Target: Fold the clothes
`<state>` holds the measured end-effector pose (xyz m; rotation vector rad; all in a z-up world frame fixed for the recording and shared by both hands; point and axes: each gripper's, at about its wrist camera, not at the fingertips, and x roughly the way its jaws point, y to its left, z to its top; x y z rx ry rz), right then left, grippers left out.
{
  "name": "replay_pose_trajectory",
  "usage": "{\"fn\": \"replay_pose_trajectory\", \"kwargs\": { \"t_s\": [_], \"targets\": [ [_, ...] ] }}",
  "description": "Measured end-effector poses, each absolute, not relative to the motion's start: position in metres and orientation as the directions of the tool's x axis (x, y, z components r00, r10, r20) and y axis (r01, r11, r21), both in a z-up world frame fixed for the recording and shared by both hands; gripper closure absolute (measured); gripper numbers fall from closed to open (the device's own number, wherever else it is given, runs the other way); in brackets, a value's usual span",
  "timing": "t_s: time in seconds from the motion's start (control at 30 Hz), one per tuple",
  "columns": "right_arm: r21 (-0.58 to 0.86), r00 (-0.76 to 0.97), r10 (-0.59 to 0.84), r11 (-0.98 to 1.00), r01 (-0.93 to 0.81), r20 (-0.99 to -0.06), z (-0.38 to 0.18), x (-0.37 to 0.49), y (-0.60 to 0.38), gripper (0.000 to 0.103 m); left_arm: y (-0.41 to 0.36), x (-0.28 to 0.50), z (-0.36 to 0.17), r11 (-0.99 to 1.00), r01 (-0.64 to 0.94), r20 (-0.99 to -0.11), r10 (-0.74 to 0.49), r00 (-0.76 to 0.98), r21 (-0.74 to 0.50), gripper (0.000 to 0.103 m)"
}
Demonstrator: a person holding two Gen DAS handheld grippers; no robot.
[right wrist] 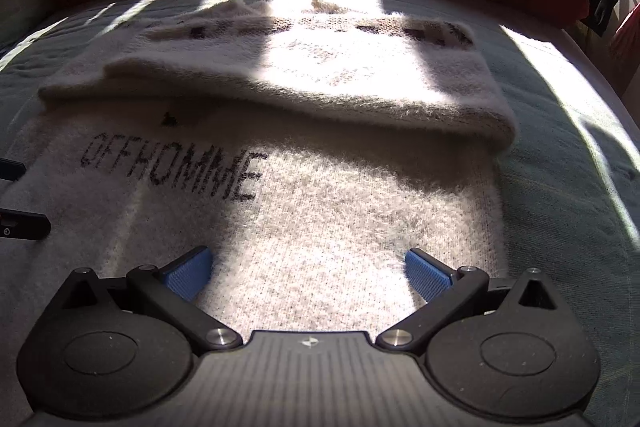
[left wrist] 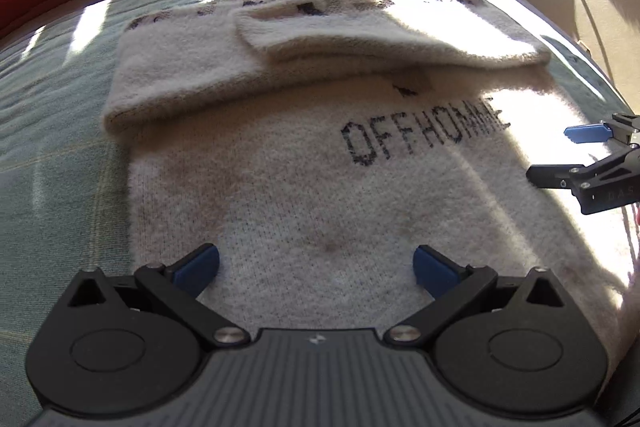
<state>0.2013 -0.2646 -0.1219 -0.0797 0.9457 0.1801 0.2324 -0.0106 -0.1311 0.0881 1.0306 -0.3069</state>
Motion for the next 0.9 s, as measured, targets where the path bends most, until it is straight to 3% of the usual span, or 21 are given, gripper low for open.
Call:
{"fn": "replay_pose_trajectory", "kwargs": {
  "t_s": [0.27, 0.43, 0.73, 0.9],
  "targets": [
    [0.01, 0.498, 0.113, 0.979, -0.205, -0.86, -0.113, 0.144, -0.291, 0.0, -0.012, 0.161, -0.129, 0.948, 0.313, -0.857, -0.213, 0.469, -0.064, 0.001],
    [0.011, 0.485, 0.119, 0.976, -0.219, -0.866, -0.112, 0.109, -0.3, 0.0, -0.022, 0.131, -0.131, 0.94, 0.34, -0.864, -0.17, 0.474, 0.002, 0.001],
    [-0.003, 0.526, 0.149, 0.961, -0.276, -0.838, -0.096, 0.113, -0.279, 0.0, -0.053, 0.143, -0.105, 0.929, 0.368, -0.819, -0.245, 0.519, -0.044, 0.001],
    [0.018, 0.501, 0.174, 0.953, -0.302, -0.848, -0.112, 0.129, -0.264, 0.0, -0.071, 0.144, -0.12, 0.923, 0.384, -0.819, -0.24, 0.521, -0.026, 0.001]
  ]
}}
